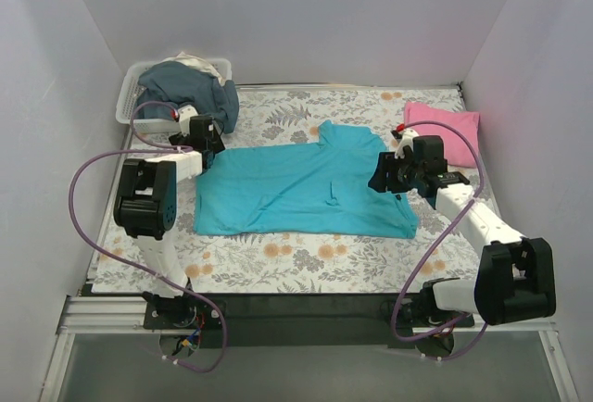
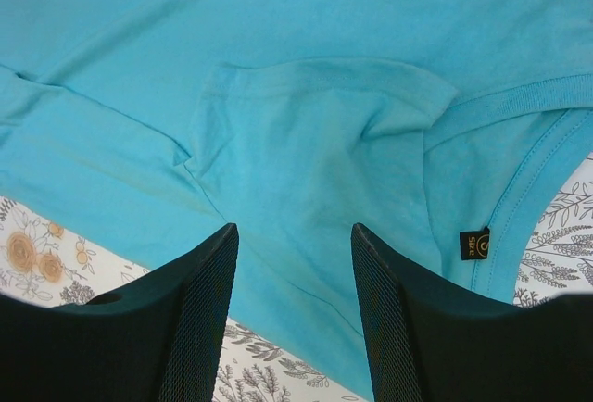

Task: Fold and stack the t-shirts
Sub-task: Fold the tshirt

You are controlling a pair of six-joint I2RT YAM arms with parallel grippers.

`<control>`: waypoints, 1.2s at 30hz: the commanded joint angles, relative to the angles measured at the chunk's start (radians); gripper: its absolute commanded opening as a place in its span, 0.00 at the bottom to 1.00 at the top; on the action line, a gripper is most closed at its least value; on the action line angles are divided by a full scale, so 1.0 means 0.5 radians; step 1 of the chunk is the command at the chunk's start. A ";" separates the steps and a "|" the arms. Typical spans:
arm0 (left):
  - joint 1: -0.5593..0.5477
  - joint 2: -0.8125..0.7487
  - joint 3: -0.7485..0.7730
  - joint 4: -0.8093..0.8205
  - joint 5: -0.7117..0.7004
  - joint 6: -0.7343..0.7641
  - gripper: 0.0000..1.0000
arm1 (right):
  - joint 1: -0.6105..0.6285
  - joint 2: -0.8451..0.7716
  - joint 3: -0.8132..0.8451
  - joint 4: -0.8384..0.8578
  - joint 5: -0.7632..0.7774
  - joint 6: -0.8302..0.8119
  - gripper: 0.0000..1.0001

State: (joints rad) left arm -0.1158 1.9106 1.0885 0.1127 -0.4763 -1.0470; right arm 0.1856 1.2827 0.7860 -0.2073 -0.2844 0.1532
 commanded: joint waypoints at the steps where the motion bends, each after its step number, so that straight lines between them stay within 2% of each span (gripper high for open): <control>1: 0.029 0.011 0.072 -0.026 0.044 0.020 0.72 | 0.006 -0.056 -0.029 0.065 -0.023 -0.018 0.48; 4: 0.041 0.050 0.099 -0.060 0.047 0.020 0.69 | 0.006 -0.074 -0.044 0.065 -0.026 -0.015 0.48; 5: 0.044 0.057 0.108 -0.066 0.060 0.020 0.63 | 0.009 -0.083 -0.047 0.065 -0.023 -0.015 0.48; 7: 0.047 0.063 0.102 -0.081 0.078 0.017 0.58 | 0.009 -0.105 -0.063 0.065 -0.014 -0.012 0.48; 14: 0.063 0.096 0.108 -0.097 0.118 0.020 0.56 | 0.009 -0.126 -0.081 0.065 -0.017 -0.009 0.48; 20: 0.078 0.152 0.142 -0.100 0.118 0.008 0.38 | 0.009 -0.108 -0.078 0.071 0.004 -0.012 0.48; 31: 0.112 0.216 0.204 -0.100 0.155 -0.014 0.38 | 0.012 -0.001 -0.017 0.108 -0.033 -0.003 0.48; 36: 0.112 0.192 0.176 -0.109 0.170 -0.005 0.21 | 0.012 -0.025 -0.032 0.108 -0.014 0.000 0.48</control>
State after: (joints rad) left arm -0.0666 2.0144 1.1744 0.0834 -0.4076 -1.0527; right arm 0.1856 1.2835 0.7441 -0.1963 -0.2878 0.1539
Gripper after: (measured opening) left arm 0.230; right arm 0.476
